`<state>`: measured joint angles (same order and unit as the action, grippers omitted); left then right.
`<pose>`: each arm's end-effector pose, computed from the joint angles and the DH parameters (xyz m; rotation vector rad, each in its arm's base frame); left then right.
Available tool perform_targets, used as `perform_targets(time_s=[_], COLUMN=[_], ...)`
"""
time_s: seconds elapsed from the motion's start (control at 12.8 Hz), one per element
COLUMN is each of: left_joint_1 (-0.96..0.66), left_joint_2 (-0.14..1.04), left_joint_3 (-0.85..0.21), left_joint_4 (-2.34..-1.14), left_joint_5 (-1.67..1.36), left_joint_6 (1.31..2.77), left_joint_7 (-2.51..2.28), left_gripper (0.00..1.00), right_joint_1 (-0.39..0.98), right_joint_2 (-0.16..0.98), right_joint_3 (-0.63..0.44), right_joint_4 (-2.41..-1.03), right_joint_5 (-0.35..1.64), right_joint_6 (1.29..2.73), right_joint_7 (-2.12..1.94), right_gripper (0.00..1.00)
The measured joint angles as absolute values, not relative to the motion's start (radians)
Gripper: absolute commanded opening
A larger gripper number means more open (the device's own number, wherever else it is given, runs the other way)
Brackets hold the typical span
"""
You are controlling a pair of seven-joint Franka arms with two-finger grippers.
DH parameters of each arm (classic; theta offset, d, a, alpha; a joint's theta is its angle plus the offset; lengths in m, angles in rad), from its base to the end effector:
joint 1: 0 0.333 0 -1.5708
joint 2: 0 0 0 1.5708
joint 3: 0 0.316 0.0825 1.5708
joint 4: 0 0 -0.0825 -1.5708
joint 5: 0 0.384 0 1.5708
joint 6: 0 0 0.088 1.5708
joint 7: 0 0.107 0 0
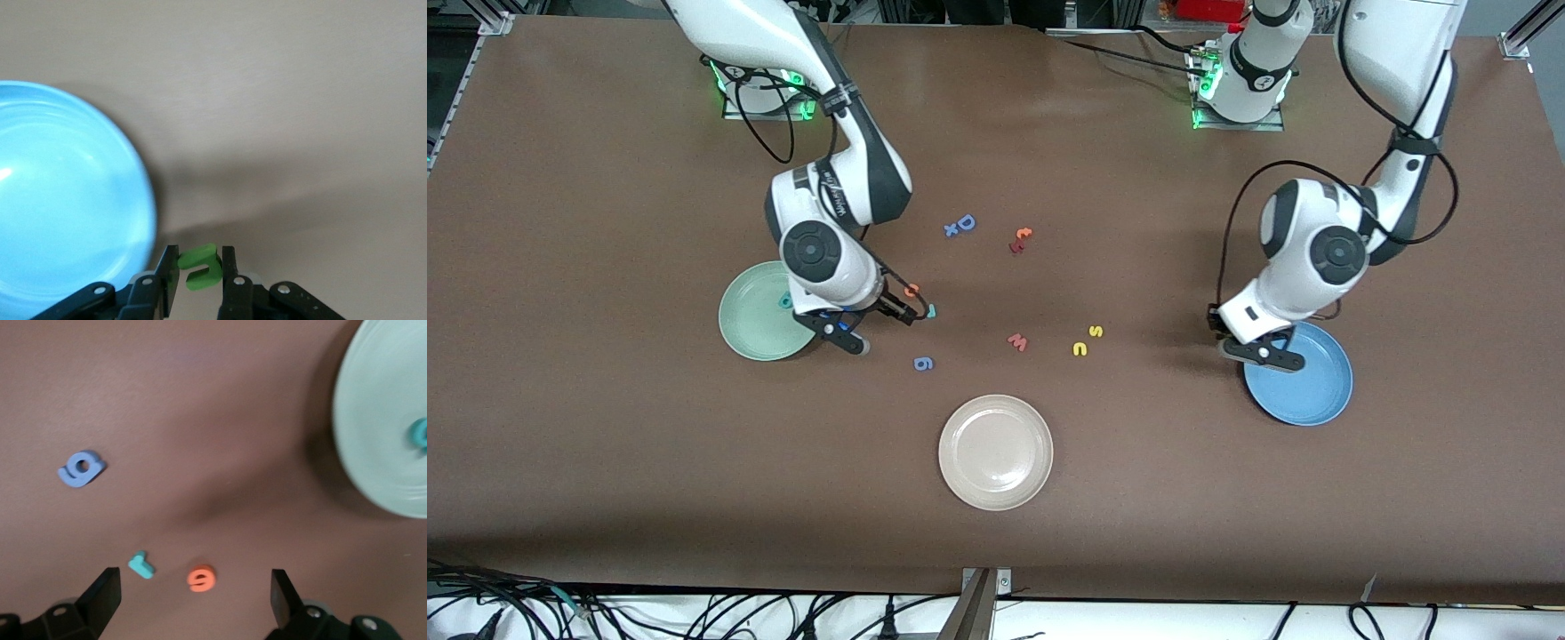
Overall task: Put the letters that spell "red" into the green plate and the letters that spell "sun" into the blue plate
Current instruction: 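Drop the green s on the blue plate while the right gripper returns to the letters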
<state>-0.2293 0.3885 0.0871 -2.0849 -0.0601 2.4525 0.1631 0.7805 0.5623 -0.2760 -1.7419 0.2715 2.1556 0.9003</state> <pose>0.5786 -0.0834 0.2359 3.1091 -0.4139 -0.0294 0.5581 0.3378 0.2534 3.0017 -0.8123 -0.2106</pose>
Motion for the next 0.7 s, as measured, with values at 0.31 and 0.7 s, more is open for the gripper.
perform_targets(time_s=[0.31,0.7], left_joint_1=[-0.179,-0.155], left_joint_2=[0.416,0.502], left_joint_3=[0.124,0.132], left_joint_4=[-2.090,-2.043], left_joint_5=[-0.060,-0.060], left_joint_6=[2.471,2.540], left_joint_7=[0.296,0.319], left_gripper=[0.10,0.10], right_joint_1=[0.845,0.865], right_joint_2=[0.630,0.680], right_joint_3=[-0.275,-0.257], right_joint_4=[-1.744,-1.744], right_joint_5=[0.271,0.296], right_joint_6=[2.309,2.398], right_joint_7=[0.928,0.929], right_gripper=[0.92,0.62])
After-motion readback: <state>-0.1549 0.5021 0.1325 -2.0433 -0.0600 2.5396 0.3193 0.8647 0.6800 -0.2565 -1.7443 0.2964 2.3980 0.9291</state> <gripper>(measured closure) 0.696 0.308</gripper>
